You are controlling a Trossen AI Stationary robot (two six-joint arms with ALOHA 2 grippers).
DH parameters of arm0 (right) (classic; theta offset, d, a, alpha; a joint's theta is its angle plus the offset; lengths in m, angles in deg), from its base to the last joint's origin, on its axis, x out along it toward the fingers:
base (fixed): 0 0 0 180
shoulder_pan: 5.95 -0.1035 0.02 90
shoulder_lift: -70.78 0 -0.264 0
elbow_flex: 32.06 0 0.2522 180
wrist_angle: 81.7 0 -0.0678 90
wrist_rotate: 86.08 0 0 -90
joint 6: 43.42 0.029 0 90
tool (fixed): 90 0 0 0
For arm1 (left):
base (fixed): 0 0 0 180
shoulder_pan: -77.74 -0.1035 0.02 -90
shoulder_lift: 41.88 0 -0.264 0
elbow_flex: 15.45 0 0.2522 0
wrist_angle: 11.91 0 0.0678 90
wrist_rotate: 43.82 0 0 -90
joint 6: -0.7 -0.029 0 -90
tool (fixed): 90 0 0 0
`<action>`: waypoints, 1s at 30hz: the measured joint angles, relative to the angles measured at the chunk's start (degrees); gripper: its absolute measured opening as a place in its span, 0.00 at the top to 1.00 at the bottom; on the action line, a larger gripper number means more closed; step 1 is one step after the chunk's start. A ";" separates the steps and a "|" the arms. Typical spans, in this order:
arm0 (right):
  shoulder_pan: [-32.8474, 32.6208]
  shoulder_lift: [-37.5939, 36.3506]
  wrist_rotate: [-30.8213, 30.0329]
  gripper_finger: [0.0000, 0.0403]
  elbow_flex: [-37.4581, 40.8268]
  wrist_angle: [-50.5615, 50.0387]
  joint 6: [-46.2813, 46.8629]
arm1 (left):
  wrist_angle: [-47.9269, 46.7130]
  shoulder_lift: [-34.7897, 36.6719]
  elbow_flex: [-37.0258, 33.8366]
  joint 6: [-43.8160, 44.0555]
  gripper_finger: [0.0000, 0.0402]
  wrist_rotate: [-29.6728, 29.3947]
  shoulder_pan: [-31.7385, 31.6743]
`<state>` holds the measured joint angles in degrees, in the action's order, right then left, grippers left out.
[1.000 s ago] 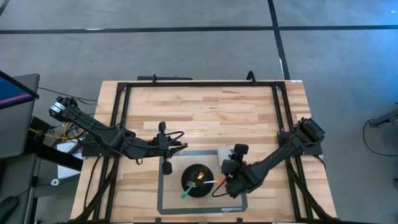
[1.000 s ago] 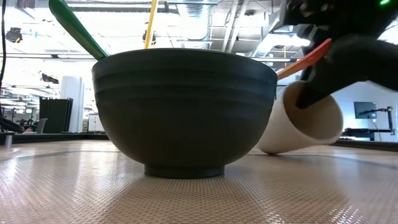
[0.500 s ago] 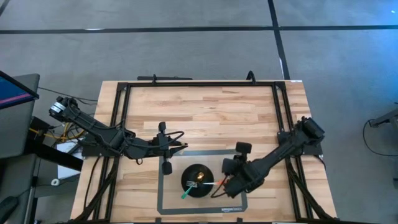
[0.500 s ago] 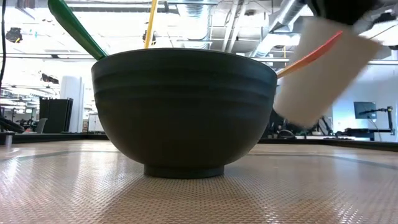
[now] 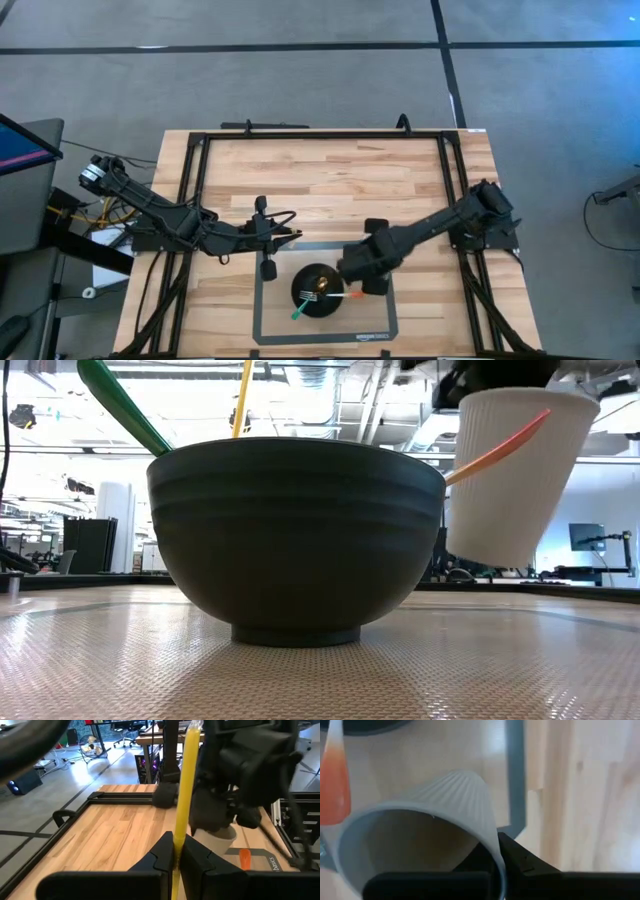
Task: Pick & Place Utensil
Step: Adjust the white cup
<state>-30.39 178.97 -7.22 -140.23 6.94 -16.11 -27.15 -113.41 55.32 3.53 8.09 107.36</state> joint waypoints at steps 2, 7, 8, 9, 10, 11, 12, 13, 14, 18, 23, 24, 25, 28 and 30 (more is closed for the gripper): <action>1.73 0.71 2.17 0.99 -0.02 0.13 -1.95 | -0.01 0.00 0.00 0.00 0.95 0.00 0.00; 5.25 1.95 4.52 0.99 -0.04 0.79 -6.50 | 0.01 0.00 0.00 -1.03 0.95 -0.01 0.00; 5.78 2.18 5.33 0.99 0.02 1.08 -7.19 | -0.01 0.00 0.00 -1.62 0.95 -0.02 0.00; 6.46 2.58 6.25 0.99 0.01 1.73 -7.85 | 0.01 0.00 0.00 -2.18 0.95 -0.02 0.00; 7.12 2.79 7.45 0.99 0.00 3.03 -8.20 | 0.01 0.00 0.00 -2.42 0.95 0.00 0.00; 7.66 2.95 8.16 0.99 0.00 3.82 -8.28 | -0.01 0.00 0.00 -2.50 0.95 0.00 0.00; 8.08 3.15 8.58 0.99 0.00 3.91 -8.38 | -0.01 0.00 0.00 -2.56 0.95 0.00 0.00; 8.39 3.49 9.03 0.99 -0.02 3.92 -8.45 | 0.01 0.00 0.00 -2.56 0.95 -0.01 0.00; 8.76 3.75 9.46 0.98 -0.02 4.13 -8.85 | -0.01 0.00 0.00 -2.56 0.95 0.00 0.00; 9.73 4.29 9.95 0.95 -0.02 3.92 -10.95 | -0.08 0.02 0.00 -2.58 0.95 -0.02 0.00; 9.99 4.68 10.14 0.89 -0.02 3.10 -12.48 | -0.20 0.02 0.00 -3.00 0.95 -0.02 0.00; 9.91 4.69 10.13 0.87 -0.02 3.14 -12.49 | -0.19 0.02 0.00 -3.02 0.95 -0.02 0.00; 9.85 4.69 10.06 0.86 -0.02 3.18 -12.48 | -0.15 0.02 0.00 -3.02 0.95 -0.02 0.00; 9.85 4.60 9.82 0.82 -0.02 3.19 -12.46 | -0.19 0.02 0.00 -3.04 0.95 -0.02 0.00; 9.85 4.38 9.79 0.81 -0.02 3.48 -12.42 | -0.19 0.02 0.00 -3.03 0.95 -0.02 0.00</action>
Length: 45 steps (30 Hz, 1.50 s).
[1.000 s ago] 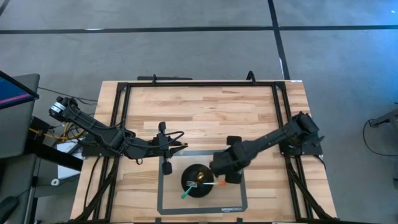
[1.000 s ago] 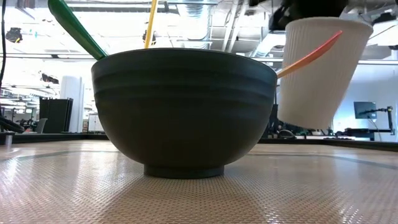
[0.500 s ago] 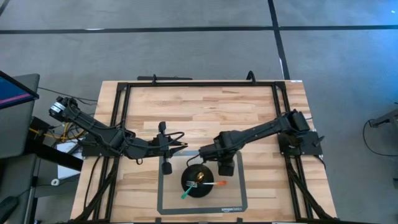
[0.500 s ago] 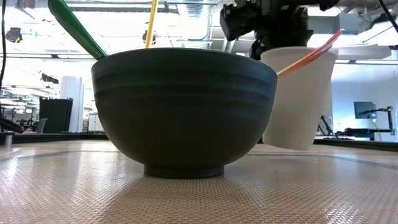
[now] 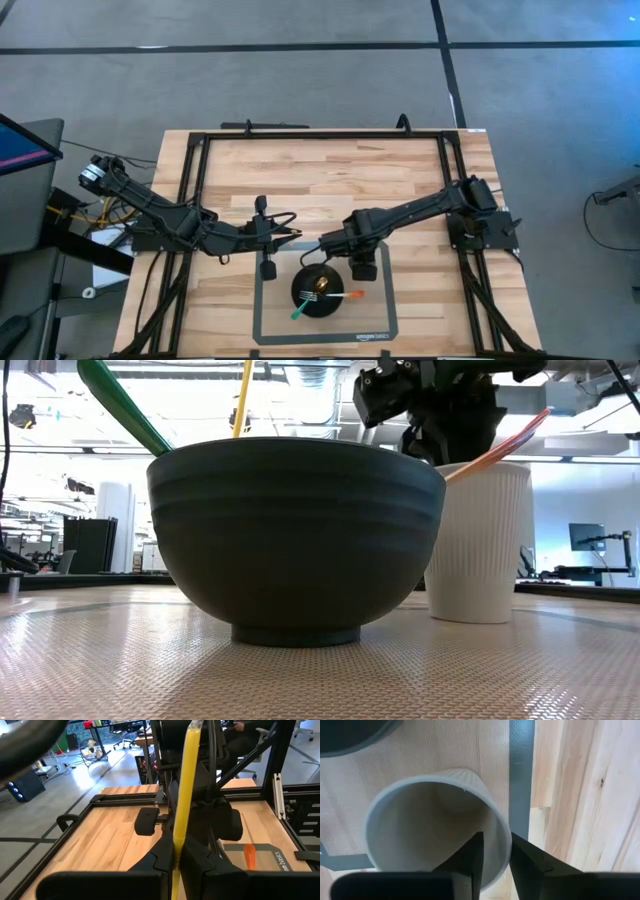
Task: Pick & Place Utensil
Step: Adjust the white cup, then put the yellow straw into the the white cup
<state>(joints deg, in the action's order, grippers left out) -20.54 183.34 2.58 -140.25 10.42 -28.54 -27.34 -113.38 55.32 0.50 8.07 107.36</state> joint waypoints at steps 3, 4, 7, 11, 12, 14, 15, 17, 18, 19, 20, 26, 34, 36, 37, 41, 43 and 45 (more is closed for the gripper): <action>0.00 -0.01 -0.09 0.80 -1.03 -1.55 1.46 | 0.02 0.00 0.00 -0.01 0.95 0.00 0.00; 0.00 -0.02 -0.09 0.80 -1.73 -2.26 2.03 | 0.00 0.00 0.00 0.00 0.95 0.00 0.00; 0.00 -0.08 -0.15 0.80 -3.63 -4.49 3.00 | 0.00 0.00 0.00 0.02 0.95 0.00 0.00; -0.52 -0.65 -0.40 0.81 -7.65 -7.84 2.91 | 0.08 0.00 0.00 0.02 0.95 0.00 0.00; -0.82 -1.09 -0.87 0.81 -8.44 -8.62 2.86 | 0.19 0.00 0.00 0.02 0.95 0.00 0.00; -1.49 -2.28 -2.55 0.81 -9.77 -9.57 2.73 | 0.48 0.00 0.00 0.00 0.95 0.02 0.00; -1.72 -3.33 -3.79 0.81 -10.08 -9.45 2.71 | 0.68 0.00 0.00 0.00 0.95 0.00 -0.01; -2.70 -5.82 -7.34 0.81 -10.05 -10.62 2.72 | 1.43 -0.03 0.00 0.00 0.95 0.00 -0.26; -3.18 -7.24 -9.60 0.81 -10.05 -10.89 2.72 | 2.01 -0.04 0.00 0.02 0.95 0.02 -0.41; -3.90 -8.89 -12.15 0.81 -9.95 -11.43 2.76 | 2.57 -0.07 -0.01 -0.04 0.95 0.01 -0.58; -4.62 -10.70 -14.86 0.81 -9.64 -11.92 2.98 | 3.49 -0.10 -0.02 -0.01 0.95 0.05 -0.82; -9.82 -25.24 -21.38 0.81 -3.30 -6.69 1.48 | 14.63 -2.57 -0.02 -4.67 0.95 12.83 -5.44; -13.87 -48.90 -24.99 0.81 21.19 19.90 -1.40 | 42.92 -14.52 -0.02 -9.91 0.95 31.59 -12.93; -14.04 -54.17 -27.58 0.81 28.82 26.34 -1.55 | 47.52 -18.07 -0.02 -9.70 0.95 32.25 -14.22; -14.04 -56.48 -28.78 0.81 32.50 28.86 -1.57 | 49.68 -19.84 -0.02 -9.40 0.95 32.75 -14.70; -13.32 -64.04 -33.96 0.81 47.15 39.10 -1.52 | 53.91 -25.74 -0.02 -7.30 0.95 34.32 -15.90; -12.55 -66.57 -35.23 0.81 53.56 44.43 -1.53 | 54.01 -27.63 -0.02 -5.19 0.95 34.32 -16.24; -11.73 -68.43 -34.98 0.81 58.69 48.46 -1.57 | 54.00 -28.65 -0.02 -2.73 0.95 34.30 -16.34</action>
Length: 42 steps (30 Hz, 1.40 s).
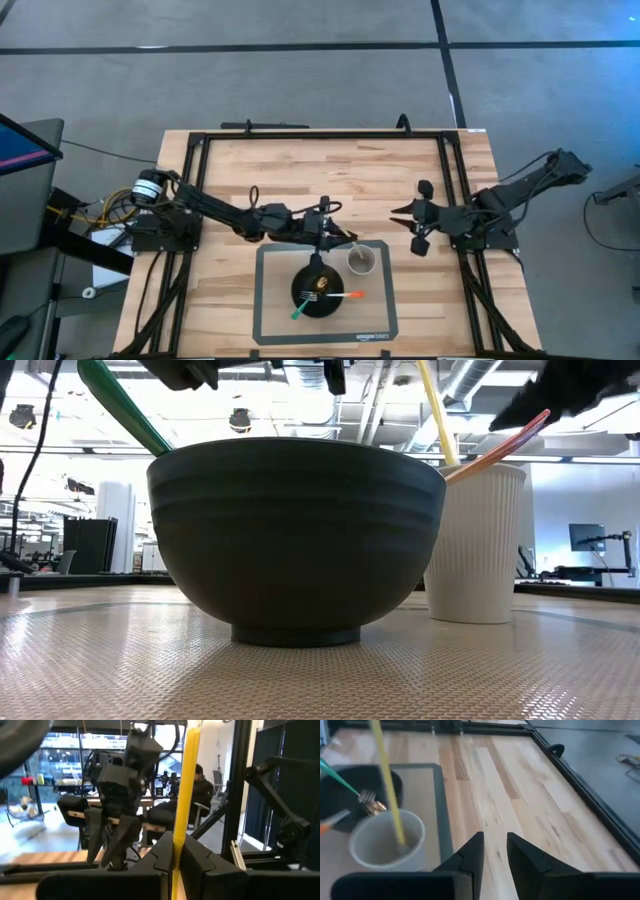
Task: Pick & Place Utensil
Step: Put the yellow straw into the the white cup
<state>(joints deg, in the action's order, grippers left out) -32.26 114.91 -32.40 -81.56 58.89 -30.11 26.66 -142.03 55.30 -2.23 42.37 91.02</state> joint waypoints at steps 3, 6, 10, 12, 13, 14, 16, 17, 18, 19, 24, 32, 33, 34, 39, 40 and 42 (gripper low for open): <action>1.21 -1.74 0.09 0.81 3.35 1.89 -4.80 | -0.35 -0.16 0.00 1.79 0.95 -0.09 0.01; 2.88 -2.82 0.09 0.81 3.45 2.92 -7.39 | -1.56 -0.18 0.00 2.16 0.95 -0.11 0.17; 4.76 -4.19 0.14 0.81 3.45 7.10 -11.86 | -4.79 -0.15 0.00 4.80 0.90 -0.14 0.17; 5.45 -4.56 0.21 0.81 3.45 9.43 -13.82 | -5.66 -0.22 0.00 5.23 0.84 -0.21 0.15; 5.75 -4.73 0.25 0.81 3.45 10.28 -14.47 | -5.76 -0.18 0.00 5.31 0.81 -0.40 0.15; 6.01 -4.84 0.27 0.81 3.45 11.03 -14.82 | -6.07 -0.14 0.00 5.37 0.77 -0.85 0.16; 6.30 -4.87 0.29 0.81 3.45 12.66 -14.96 | -6.66 -0.14 0.00 5.36 0.71 -1.33 0.17; 6.30 -4.86 0.29 0.81 3.45 12.94 -14.96 | -6.67 -0.16 0.00 5.36 0.67 -1.43 0.17; 6.29 -4.85 0.29 0.81 3.45 13.01 -14.97 | -6.45 -0.15 0.00 5.29 0.64 -1.52 0.15; 6.29 -4.84 0.29 0.81 3.45 12.96 -15.00 | -6.38 -0.14 0.00 5.26 0.62 -1.51 0.15; 6.26 -4.84 0.31 0.81 3.45 12.90 -15.40 | -6.41 -0.11 0.00 5.17 0.52 -1.54 0.17; 6.26 -4.82 0.31 0.81 3.45 12.88 -15.40 | -7.23 2.24 0.00 2.69 0.47 -1.59 0.17; 6.26 -4.82 0.31 0.81 3.45 12.88 -15.40 | -8.27 2.74 0.00 1.81 0.47 -2.03 0.17; 6.26 -4.82 0.31 0.81 3.45 12.88 -15.40 | -9.10 3.06 0.00 1.52 0.47 -2.37 0.08; 6.26 -4.82 0.31 0.81 3.45 12.90 -15.40 | -17.32 2.07 0.02 7.87 0.47 -2.07 0.13; 6.26 -4.82 0.31 0.81 3.45 12.90 -15.40 | -19.23 1.44 -0.01 8.03 0.48 -2.29 0.39; 6.26 -4.82 0.31 0.81 3.45 13.00 -15.39 | -19.89 0.72 -0.09 6.93 0.48 -3.52 1.10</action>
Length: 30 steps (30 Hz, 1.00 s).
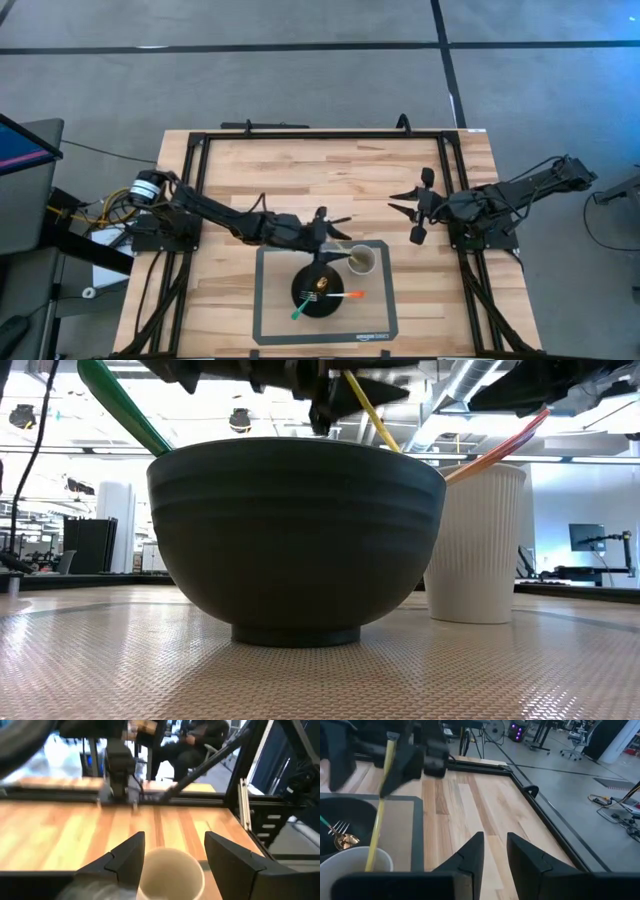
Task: Pick & Place Utensil
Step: Put the yellow straw into the the white cup, then return to Home Position
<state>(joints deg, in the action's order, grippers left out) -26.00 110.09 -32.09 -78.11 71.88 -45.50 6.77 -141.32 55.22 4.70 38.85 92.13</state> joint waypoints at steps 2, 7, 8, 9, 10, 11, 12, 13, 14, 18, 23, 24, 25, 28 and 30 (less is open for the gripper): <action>-0.02 0.00 0.00 0.81 0.00 0.21 0.01 | 1.36 0.69 0.04 -3.00 0.49 -2.19 0.43; -0.07 0.04 0.02 0.81 0.00 2.47 -0.22 | 1.82 6.49 0.09 -8.32 0.51 -6.10 0.61; -0.07 0.04 0.00 0.81 0.00 2.81 -0.86 | 1.85 7.99 0.09 -8.53 0.52 -6.03 0.63; -0.07 0.04 0.02 0.81 0.00 3.11 -1.31 | 1.79 9.84 0.09 -8.57 0.52 -5.98 0.65; -0.05 0.04 -0.02 0.81 0.00 3.48 -1.36 | 1.15 11.87 0.09 -8.60 0.52 -5.97 0.68; -0.02 0.04 -0.04 0.81 0.00 3.98 -1.37 | 0.38 13.97 0.09 -8.62 0.53 -5.97 0.71; 0.00 0.04 -0.15 0.81 0.00 4.88 -1.40 | -1.12 16.37 0.09 -8.66 0.53 -5.97 0.73; 0.00 0.07 -0.28 0.81 0.00 6.05 -1.46 | -2.95 18.61 0.09 -8.66 0.54 -5.99 0.73; 0.00 0.05 -0.28 0.81 0.00 7.43 -1.50 | -5.04 20.95 0.11 -8.67 0.54 -6.03 0.73; 0.00 -0.03 -0.41 0.81 0.00 13.96 -3.01 | -16.78 30.85 0.11 -8.69 0.58 -6.19 0.73; -0.07 -0.07 -0.46 0.81 -0.02 16.75 -9.02 | -35.71 42.23 0.11 -8.31 0.64 -6.79 0.73; -0.07 -0.05 -0.44 0.81 -0.02 16.73 -9.53 | -38.55 44.11 0.11 -8.25 0.65 -6.83 0.73; -0.07 -0.04 -0.44 0.81 -0.02 16.72 -9.89 | -40.97 45.92 0.11 -8.25 0.65 -6.80 0.73; 0.07 0.24 -0.50 0.81 0.00 17.17 -10.20 | -48.24 51.04 0.11 -5.83 0.67 -6.83 0.73; 0.78 0.59 -1.43 0.81 -0.02 19.40 -10.78 | -50.16 53.79 -0.35 -4.81 0.68 -7.90 0.73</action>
<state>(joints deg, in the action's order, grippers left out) -25.22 110.68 -33.52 -78.13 91.29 -56.28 -43.38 -87.53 54.86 -0.11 30.95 92.85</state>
